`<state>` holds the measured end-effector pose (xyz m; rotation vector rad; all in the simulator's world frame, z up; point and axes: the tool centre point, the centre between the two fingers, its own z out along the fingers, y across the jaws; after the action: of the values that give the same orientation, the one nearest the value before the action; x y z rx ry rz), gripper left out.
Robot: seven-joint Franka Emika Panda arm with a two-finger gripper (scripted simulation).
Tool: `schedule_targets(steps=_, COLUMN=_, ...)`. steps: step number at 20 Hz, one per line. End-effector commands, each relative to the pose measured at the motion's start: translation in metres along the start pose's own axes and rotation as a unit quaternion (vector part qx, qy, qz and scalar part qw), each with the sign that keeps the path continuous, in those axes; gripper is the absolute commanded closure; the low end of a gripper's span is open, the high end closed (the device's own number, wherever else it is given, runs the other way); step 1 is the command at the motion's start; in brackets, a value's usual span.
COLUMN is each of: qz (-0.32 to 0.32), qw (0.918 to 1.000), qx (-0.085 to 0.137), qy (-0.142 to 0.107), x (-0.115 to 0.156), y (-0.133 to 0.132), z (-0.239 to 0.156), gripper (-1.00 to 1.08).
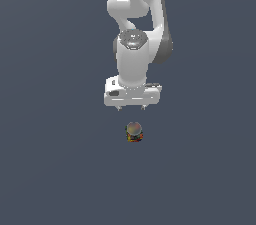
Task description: Pick up the object and move it to a goal position.
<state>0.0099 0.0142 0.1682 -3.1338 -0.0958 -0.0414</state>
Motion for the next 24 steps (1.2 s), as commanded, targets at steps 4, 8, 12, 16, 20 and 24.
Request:
schedule_targets(steps=4, qz=-0.013, qw=0.9999, qx=-0.001, qy=-0.004, x=0.013, y=-0.002, z=0.014, gripper=-0.92)
schedule_targets(steps=8, qz=-0.028, qw=0.9996, qx=-0.002, qy=-0.007, x=0.027, y=-0.005, z=0.031, gripper=-0.92)
schedule_targets(steps=12, qz=-0.041, qw=0.9991, qx=-0.002, qy=-0.011, x=0.039, y=-0.007, z=0.047, gripper=-0.92)
schedule_targets(steps=16, qz=-0.049, qw=0.9987, qx=-0.002, qy=-0.013, x=0.046, y=-0.008, z=0.057, gripper=-0.92)
schedule_targets(steps=20, qz=-0.052, qw=0.9985, qx=-0.002, qy=-0.013, x=0.049, y=-0.009, z=0.061, gripper=-0.92)
schedule_targets(steps=24, qz=-0.051, qw=0.9986, qx=-0.002, qy=-0.014, x=0.048, y=-0.009, z=0.063, gripper=-0.92)
